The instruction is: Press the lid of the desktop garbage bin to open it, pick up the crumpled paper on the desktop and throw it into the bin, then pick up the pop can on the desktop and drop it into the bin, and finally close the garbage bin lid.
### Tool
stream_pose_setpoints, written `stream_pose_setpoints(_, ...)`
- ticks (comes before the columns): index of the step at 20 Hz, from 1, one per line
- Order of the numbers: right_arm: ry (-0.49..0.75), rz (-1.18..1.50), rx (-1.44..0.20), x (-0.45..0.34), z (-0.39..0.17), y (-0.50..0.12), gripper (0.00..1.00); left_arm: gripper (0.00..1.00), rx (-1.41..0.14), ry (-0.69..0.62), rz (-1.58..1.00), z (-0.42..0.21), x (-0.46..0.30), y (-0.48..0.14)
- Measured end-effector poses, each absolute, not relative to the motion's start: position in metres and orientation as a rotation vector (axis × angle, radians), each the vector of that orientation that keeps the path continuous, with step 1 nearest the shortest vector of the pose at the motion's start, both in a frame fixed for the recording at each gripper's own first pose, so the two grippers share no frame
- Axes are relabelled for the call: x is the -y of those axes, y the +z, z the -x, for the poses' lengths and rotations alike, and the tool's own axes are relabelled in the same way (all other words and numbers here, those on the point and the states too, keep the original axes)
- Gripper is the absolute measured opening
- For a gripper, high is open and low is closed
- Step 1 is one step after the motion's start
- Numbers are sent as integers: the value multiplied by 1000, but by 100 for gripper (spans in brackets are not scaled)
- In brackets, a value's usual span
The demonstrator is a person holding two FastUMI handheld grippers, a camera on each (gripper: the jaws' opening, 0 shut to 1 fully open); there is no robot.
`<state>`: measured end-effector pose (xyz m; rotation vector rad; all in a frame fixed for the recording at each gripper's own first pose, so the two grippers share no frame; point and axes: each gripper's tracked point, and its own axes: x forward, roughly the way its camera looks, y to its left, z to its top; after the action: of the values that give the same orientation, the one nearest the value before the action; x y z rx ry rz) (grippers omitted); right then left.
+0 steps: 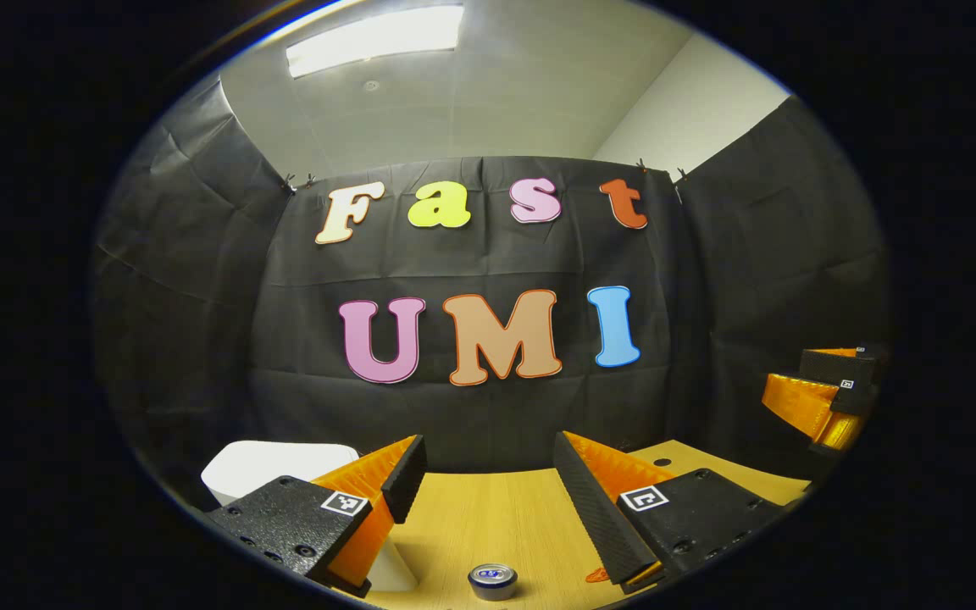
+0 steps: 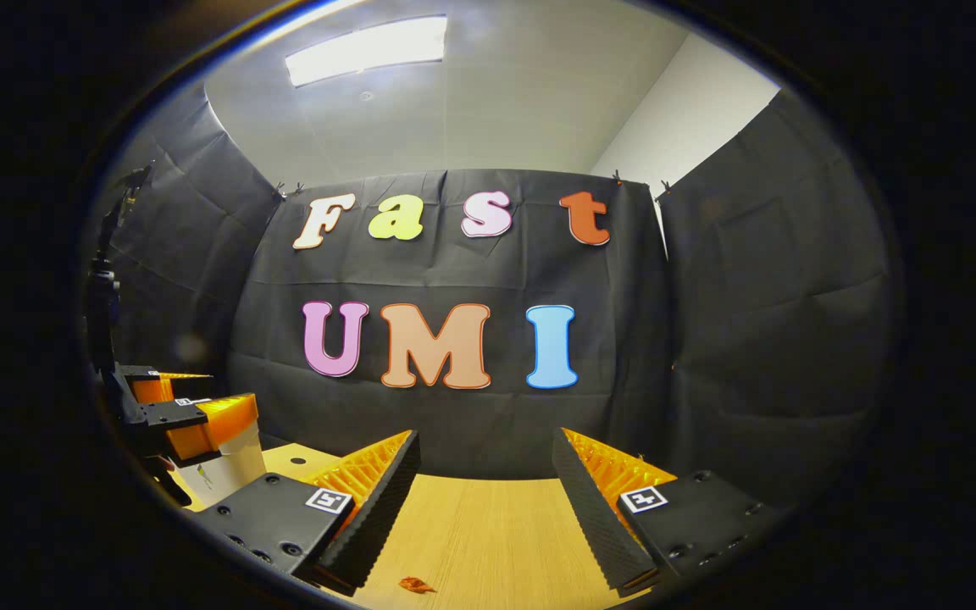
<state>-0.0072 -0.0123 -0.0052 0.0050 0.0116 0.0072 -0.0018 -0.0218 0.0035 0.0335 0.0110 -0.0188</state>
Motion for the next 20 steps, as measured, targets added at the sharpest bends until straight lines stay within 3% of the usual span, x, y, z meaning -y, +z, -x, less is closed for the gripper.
stream_pose_setpoints(20, 52, -14, -22, 2, 2, -9, 99, 92, 30, 42, -51, 7, 4, 16)
